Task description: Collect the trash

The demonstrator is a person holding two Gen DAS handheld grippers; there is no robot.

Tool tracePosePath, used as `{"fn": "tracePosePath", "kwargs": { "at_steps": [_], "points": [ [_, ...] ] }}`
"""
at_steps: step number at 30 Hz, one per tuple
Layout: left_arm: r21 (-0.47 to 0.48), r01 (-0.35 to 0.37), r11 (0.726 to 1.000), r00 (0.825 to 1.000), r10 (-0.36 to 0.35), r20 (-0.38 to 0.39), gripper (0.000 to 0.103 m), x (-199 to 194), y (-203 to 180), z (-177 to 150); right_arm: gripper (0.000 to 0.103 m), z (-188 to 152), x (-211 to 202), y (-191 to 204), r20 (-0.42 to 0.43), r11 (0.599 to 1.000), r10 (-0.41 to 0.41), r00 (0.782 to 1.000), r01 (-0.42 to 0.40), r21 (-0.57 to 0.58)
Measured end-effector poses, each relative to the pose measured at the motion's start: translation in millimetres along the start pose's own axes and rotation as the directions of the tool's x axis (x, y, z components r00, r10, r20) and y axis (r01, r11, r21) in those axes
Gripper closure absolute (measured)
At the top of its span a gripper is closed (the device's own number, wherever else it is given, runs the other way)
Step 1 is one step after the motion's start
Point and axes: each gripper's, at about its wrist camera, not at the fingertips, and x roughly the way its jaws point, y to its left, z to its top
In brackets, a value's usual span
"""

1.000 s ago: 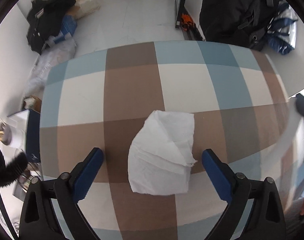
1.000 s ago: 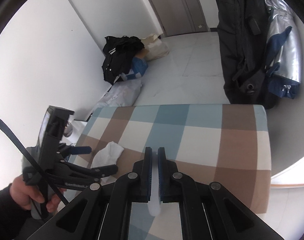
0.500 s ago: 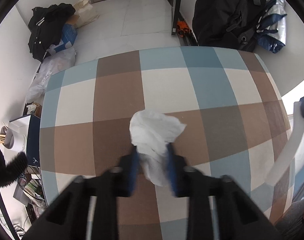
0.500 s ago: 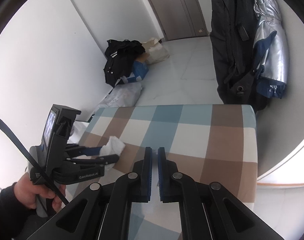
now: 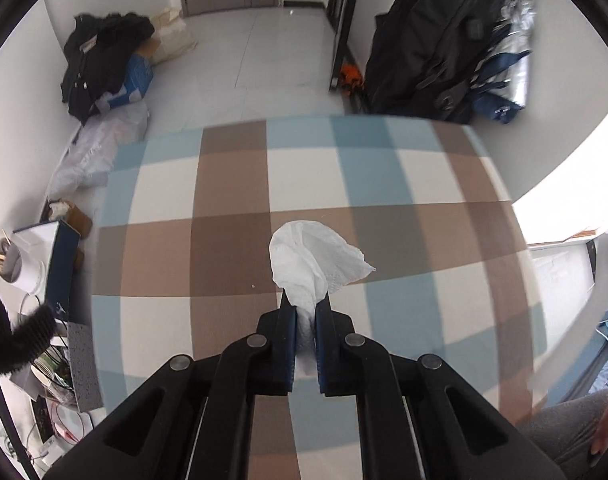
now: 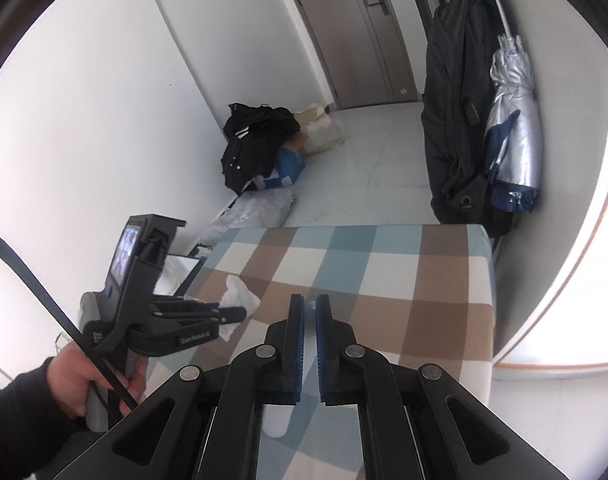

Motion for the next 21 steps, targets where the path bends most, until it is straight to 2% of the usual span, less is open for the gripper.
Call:
{"fn": "tracePosePath", "kwargs": {
  "at_steps": [1, 3, 8, 14, 17, 21],
  "points": [
    [0.016, -0.022, 1.000, 1.000, 0.022, 0.021, 0.099, -7.5, -5.3, -1.6, 0.098, -0.1, -7.5, 1.0, 0.012, 1.000, -0.001, 1.000, 0.001, 0.000],
    [0.033, -0.024, 0.999, 0.998, 0.022, 0.051, 0.099, -21.7, -15.4, -6.1, 0.098, 0.9, -20.9, 2.5, 0.035, 1.000, -0.007, 0.999, 0.007, 0.002],
    [0.045, 0.042, 0.998, 0.992, -0.047, 0.120, 0.099, -60.5, -38.4, -15.1, 0.098, 0.3, -63.9, 8.2, 0.106, 0.999, -0.025, 0.994, 0.027, -0.020],
    [0.095, 0.118, 0.988, 0.972, -0.135, 0.195, 0.099, -101.6, -75.3, -18.7, 0.098, -7.4, -127.9, 6.4, 0.185, 0.996, -0.068, 0.980, 0.076, -0.037],
    [0.135, 0.140, 0.981, 0.962, -0.167, 0.215, 0.099, -116.1, -96.7, -18.7, 0.098, -11.7, -161.8, 1.4, 0.234, 0.994, -0.100, 0.967, 0.109, -0.028],
    [0.194, 0.163, 0.967, 0.952, -0.206, 0.227, 0.099, -130.4, -130.4, -20.9, 0.098, -18.9, -201.7, -13.1, 0.300, 0.985, -0.170, 0.939, 0.175, 0.011]
  ]
}}
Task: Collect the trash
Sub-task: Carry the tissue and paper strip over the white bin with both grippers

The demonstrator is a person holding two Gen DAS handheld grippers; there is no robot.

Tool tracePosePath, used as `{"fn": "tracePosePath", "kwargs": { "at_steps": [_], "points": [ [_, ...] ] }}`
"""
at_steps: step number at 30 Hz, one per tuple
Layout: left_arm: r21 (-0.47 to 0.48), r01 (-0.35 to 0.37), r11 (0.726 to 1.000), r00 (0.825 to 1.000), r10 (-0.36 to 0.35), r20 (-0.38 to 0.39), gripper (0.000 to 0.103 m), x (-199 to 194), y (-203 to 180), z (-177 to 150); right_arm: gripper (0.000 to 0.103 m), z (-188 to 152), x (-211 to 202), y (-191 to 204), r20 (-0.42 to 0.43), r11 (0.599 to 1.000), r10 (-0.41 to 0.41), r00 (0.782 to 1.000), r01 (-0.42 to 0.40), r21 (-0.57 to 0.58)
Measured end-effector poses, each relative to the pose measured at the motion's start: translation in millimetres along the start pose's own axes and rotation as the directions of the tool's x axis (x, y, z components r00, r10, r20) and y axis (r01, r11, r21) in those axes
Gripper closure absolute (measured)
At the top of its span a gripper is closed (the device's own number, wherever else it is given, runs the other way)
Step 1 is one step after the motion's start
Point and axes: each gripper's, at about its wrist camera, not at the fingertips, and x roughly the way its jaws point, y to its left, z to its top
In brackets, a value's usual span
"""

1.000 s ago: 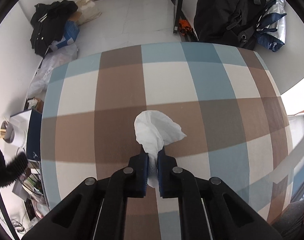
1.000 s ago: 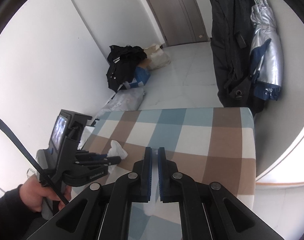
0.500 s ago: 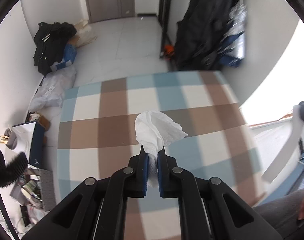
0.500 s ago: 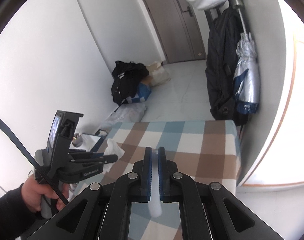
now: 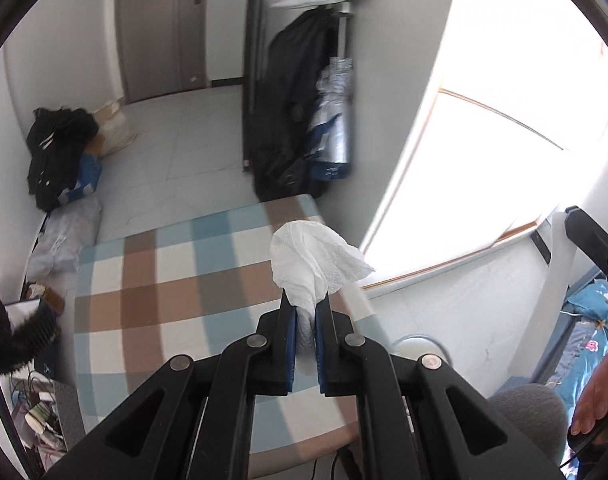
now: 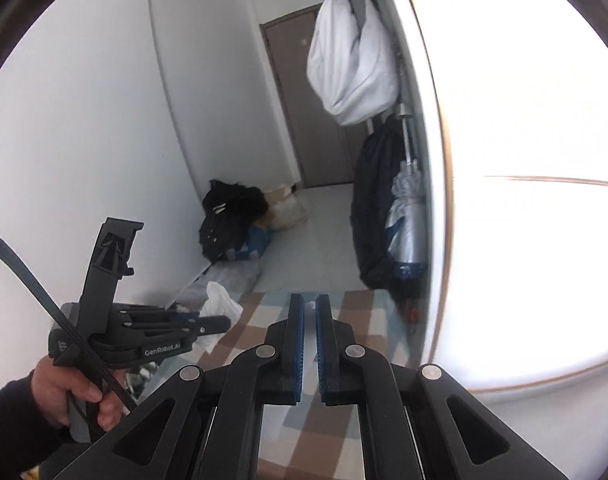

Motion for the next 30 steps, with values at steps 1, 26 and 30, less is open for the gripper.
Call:
{"fn": "tracePosePath", "kwargs": {
  "at_steps": [1, 26, 30],
  "points": [
    [0.014, 0.016, 1.000, 1.000, -0.016, -0.001, 0.099, 1.5, -10.8, 2.3, 0.098, 0.4, -8.3, -7.1, 0.014, 1.000, -0.024, 1.000, 0.024, 0.006],
    [0.174, 0.356, 0.918, 0.849, -0.241, -0.470, 0.099, 164.3, -185.7, -38.2, 0.098, -132.8, -27.6, -204.2, -0.212, 0.881, -0.280, 0.936, 0.339, 0.330],
    [0.196, 0.366, 0.910, 0.809, -0.206, -0.550, 0.099, 193.7, -196.7, -54.9, 0.098, -167.5, 0.0, -220.5, -0.286, 0.858, -0.238, 0.928, 0.339, 0.386]
  ]
}}
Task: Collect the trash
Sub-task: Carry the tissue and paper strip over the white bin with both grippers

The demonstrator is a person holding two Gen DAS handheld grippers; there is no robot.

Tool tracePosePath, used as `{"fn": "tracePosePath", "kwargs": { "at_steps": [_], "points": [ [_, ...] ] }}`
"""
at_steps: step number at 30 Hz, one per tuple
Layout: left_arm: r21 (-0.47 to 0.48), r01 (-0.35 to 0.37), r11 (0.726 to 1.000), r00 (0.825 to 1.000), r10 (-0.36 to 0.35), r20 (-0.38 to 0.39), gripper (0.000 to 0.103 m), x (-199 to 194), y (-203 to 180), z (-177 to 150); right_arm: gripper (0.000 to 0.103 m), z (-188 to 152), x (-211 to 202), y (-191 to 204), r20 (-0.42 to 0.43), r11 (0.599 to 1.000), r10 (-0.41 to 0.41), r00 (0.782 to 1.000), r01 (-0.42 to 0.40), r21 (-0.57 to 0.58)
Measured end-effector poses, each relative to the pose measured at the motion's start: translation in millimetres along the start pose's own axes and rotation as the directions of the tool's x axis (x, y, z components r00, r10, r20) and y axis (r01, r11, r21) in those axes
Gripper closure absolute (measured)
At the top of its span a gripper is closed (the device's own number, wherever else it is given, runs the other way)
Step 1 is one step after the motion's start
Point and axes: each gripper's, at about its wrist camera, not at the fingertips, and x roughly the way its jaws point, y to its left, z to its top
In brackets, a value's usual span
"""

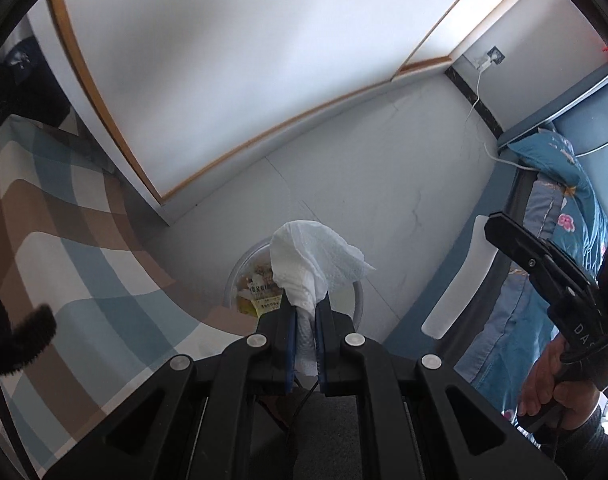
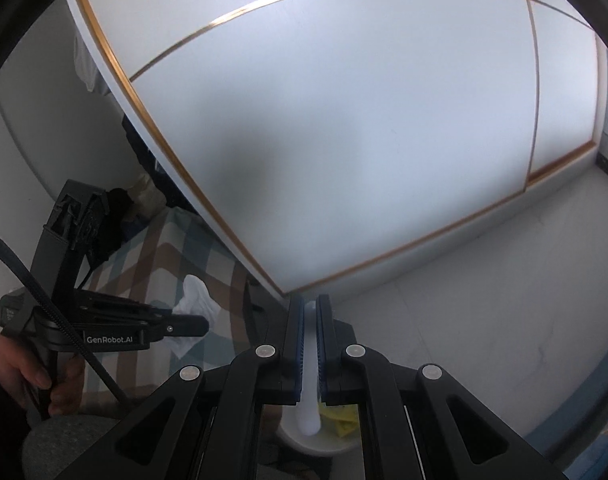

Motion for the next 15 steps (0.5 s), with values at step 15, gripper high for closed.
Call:
{"fn": "tracePosePath", "kwargs": {
  "at_steps": [15],
  "points": [
    [-0.043, 0.046, 0.998, 0.973, -0.054, -0.225, 0.099, 68.7, 1.1, 26.5, 0.090, -71.8, 96.1, -33.6, -0.226, 0.989, 0.088, 0.970, -0.057, 0.139]
  ]
}}
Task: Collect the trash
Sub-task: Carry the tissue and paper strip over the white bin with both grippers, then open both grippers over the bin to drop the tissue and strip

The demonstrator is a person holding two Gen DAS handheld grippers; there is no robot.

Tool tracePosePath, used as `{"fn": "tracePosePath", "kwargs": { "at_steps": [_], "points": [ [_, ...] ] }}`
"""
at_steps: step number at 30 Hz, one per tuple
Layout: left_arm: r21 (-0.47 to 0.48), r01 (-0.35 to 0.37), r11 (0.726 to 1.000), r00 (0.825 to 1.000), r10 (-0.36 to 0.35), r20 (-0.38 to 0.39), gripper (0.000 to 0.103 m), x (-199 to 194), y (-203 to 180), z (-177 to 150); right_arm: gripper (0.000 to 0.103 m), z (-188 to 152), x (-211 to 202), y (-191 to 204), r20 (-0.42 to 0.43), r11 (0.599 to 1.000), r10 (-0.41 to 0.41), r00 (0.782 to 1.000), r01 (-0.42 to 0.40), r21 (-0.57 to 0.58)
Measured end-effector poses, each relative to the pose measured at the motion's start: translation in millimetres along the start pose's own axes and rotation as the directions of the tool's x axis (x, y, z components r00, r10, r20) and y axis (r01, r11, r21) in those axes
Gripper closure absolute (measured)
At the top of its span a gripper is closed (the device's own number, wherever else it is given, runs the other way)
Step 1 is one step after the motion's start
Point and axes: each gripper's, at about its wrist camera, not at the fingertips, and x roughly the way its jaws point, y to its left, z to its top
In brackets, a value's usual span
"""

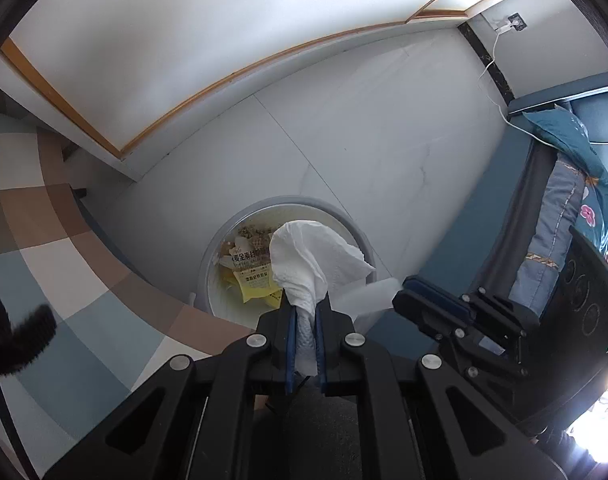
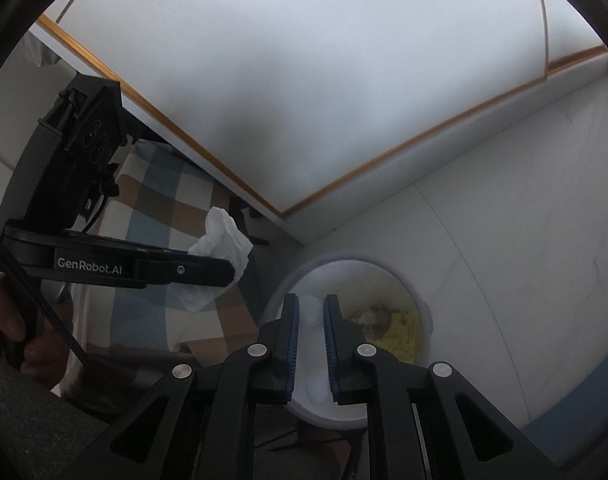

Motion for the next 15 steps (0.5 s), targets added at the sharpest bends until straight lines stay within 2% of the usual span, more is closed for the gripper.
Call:
{"fn": "tracePosePath", "kwargs": {
  "at_steps": [2, 6, 15],
  "points": [
    [-0.004, -0.004, 1.000, 1.000, 0.004, -0.009, 0.099, 2.0, 0.4, 3.6, 0.089, -2.4, 14.9, -2.5, -0.039, 1.000, 0.018, 0.999, -0.018, 0.016],
    [-0.012, 0.003, 1.000, 0.999, -0.003, -0.035, 0.099, 6.6, 4.3, 7.7, 0.070, -11.0, 25.6, -11.8, -0.093, 0.999, 0.021, 0.995, -0.017, 0.048],
    [0.008, -0.022, 1.000, 0.993, 0.022, -0.116, 0.097, 26.2, -0.6, 7.9, 0.062, -22.5, 2.5, -37.4, -0.083, 0.994, -0.017, 0.996, 0.026, 0.111]
  ]
}}
